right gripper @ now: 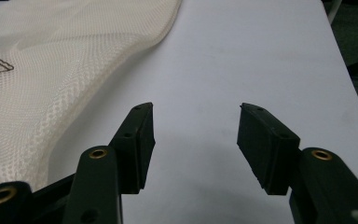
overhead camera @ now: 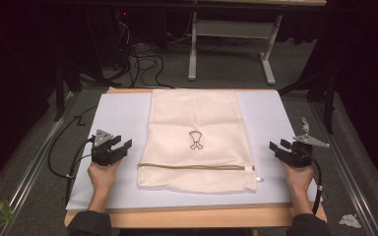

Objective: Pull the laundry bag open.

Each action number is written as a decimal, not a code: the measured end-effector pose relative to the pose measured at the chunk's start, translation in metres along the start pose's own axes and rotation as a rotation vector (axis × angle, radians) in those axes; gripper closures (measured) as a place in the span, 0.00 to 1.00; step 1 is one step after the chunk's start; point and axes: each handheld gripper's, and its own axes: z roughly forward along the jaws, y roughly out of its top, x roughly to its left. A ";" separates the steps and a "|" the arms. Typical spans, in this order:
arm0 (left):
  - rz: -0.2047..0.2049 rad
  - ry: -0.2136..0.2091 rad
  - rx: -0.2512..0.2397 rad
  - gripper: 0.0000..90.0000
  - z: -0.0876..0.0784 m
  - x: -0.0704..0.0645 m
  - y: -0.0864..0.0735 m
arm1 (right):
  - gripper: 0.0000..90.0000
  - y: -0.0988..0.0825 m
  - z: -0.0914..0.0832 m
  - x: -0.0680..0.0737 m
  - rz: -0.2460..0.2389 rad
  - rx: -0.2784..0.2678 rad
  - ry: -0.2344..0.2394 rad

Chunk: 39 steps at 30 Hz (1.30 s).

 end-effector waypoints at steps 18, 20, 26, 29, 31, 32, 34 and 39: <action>-0.032 0.031 0.010 0.53 0.019 0.007 -0.006 | 0.52 -0.006 0.014 -0.005 0.008 0.032 -0.015; -0.033 0.036 0.015 0.53 0.022 0.007 -0.008 | 0.52 -0.007 0.015 -0.005 0.003 0.036 -0.018; -0.040 0.038 0.022 0.53 0.028 0.007 -0.012 | 0.52 -0.007 0.016 -0.004 -0.006 0.035 -0.020; -0.037 0.045 0.027 0.53 0.031 0.007 -0.013 | 0.52 -0.007 0.016 -0.002 -0.005 0.037 -0.023; -0.037 0.046 0.028 0.53 0.032 0.007 -0.014 | 0.52 -0.008 0.016 -0.003 -0.004 0.036 -0.024; -0.039 0.045 0.028 0.53 0.032 0.007 -0.014 | 0.51 -0.008 0.016 -0.004 -0.006 0.032 -0.024; -0.045 0.045 0.035 0.52 0.032 0.008 -0.015 | 0.49 -0.009 0.016 -0.005 0.004 0.020 -0.026; -0.049 0.053 0.038 0.50 0.033 0.008 -0.015 | 0.44 -0.010 0.015 -0.007 0.039 0.015 -0.036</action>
